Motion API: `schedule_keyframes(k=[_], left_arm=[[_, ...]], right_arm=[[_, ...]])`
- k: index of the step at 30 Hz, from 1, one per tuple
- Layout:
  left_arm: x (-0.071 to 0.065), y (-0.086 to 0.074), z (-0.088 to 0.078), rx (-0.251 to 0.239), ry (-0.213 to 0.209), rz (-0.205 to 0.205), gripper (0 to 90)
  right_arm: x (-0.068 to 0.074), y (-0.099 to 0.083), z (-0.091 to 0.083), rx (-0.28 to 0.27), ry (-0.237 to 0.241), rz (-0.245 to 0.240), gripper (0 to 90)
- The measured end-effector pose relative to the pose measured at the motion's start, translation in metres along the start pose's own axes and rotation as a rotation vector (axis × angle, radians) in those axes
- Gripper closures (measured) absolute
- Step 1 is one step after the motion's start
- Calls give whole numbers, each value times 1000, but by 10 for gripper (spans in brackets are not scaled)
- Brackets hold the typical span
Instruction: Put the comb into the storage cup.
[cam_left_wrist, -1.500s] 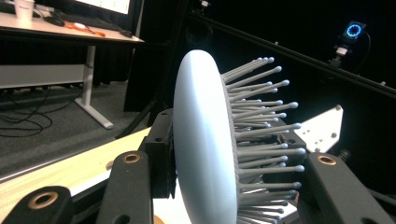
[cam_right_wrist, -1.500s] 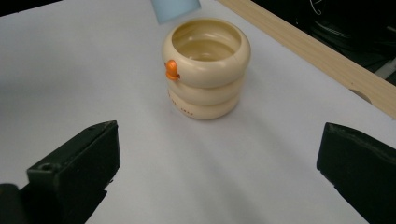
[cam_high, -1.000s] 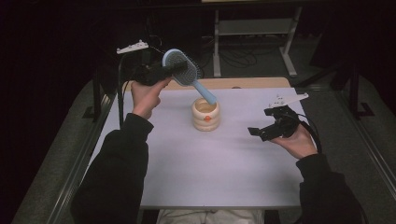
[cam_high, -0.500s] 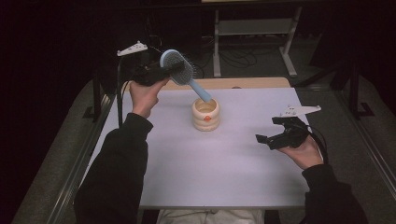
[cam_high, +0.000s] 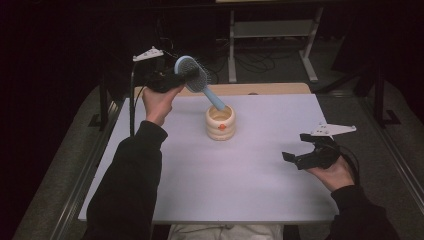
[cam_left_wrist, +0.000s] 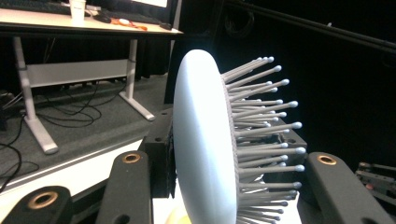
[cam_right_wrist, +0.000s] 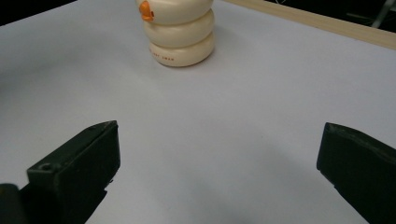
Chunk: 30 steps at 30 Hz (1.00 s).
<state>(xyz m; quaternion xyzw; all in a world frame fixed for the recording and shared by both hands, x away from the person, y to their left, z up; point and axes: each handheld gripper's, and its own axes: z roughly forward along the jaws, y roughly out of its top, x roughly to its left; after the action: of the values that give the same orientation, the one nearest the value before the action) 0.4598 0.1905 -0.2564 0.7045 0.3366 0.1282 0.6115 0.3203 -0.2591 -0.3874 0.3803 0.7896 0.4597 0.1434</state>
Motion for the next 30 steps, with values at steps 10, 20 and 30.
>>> schedule_keyframes(k=[10, 20, 30], left_arm=[[-1, -8, 12, 40, 12, 9, 527], [2, -26, 22, 78, 17, 7, 526], [6, -39, 29, 103, 27, 6, 525]], right_arm=[[-2, -11, -2, -1, -5, 12, 0], [0, -14, -2, 8, -6, 9, 0], [-1, -16, -4, 1, -2, 11, 0]])
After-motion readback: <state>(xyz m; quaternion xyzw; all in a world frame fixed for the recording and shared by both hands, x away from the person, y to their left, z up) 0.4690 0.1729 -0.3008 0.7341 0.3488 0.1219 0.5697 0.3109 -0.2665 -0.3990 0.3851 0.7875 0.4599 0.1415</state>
